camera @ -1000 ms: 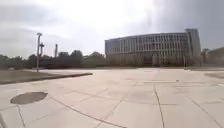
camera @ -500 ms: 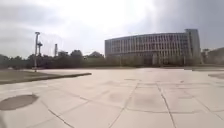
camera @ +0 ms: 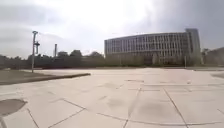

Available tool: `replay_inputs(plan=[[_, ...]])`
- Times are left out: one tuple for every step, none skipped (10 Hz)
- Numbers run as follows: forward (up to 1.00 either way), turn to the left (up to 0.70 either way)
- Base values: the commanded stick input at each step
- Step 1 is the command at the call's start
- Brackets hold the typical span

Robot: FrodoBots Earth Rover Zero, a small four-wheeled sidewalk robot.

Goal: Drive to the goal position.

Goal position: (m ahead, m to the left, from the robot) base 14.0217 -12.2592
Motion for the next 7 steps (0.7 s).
replay_inputs(plan=[[0.7, 0.0], [0.7, 0.0], [0.7, 0.0], [0.7, 0.0], [0.7, 0.0], [0.7, 0.0], [0.7, 0.0]])
